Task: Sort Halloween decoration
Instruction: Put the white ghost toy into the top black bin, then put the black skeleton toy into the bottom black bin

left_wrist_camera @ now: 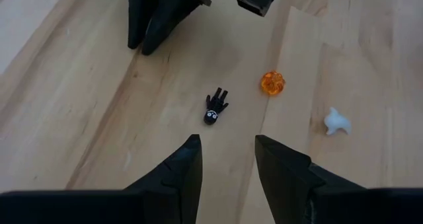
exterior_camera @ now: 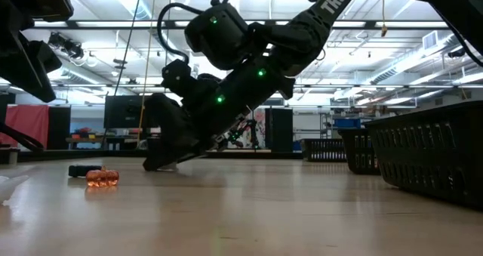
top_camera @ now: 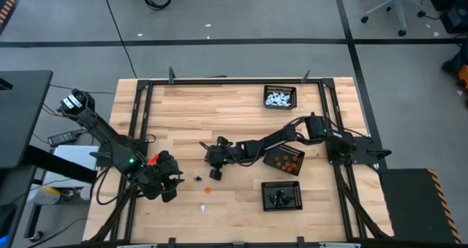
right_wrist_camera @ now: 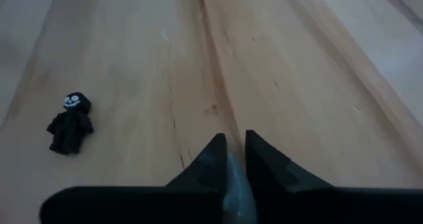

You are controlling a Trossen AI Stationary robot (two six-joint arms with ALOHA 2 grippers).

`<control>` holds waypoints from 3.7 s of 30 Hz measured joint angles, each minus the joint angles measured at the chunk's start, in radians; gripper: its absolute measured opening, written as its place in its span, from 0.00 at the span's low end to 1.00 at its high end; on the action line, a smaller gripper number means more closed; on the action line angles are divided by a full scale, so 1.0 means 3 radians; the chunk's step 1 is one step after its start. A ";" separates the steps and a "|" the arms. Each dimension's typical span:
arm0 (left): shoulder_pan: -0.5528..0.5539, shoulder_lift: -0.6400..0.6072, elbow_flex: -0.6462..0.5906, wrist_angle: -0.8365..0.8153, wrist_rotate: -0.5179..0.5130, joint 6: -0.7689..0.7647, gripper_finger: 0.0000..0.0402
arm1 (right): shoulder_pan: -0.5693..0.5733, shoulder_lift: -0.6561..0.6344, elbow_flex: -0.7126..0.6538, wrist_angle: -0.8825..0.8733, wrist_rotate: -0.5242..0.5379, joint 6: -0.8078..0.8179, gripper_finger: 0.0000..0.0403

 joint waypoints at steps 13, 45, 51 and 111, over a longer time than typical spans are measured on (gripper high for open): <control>0.0000 0.0000 0.0000 -0.0029 0.0000 0.0004 0.37 | -0.0170 -0.0362 -0.0034 -0.0355 -0.0241 -0.0210 0.12; 0.0034 0.0000 0.0000 -0.0040 -0.0140 0.0030 0.37 | -0.1467 -0.2303 -0.1136 -0.2345 -0.0092 -0.1051 0.13; 0.0264 0.0000 0.0000 0.0121 -0.0235 -0.0143 0.37 | -0.2070 -0.2512 -0.1373 -0.2344 -0.0359 -0.1091 0.13; 0.0839 0.0607 0.0000 0.0587 0.0685 0.1343 0.37 | -0.0857 -0.2825 -0.1102 -0.1388 -0.0490 0.0110 0.35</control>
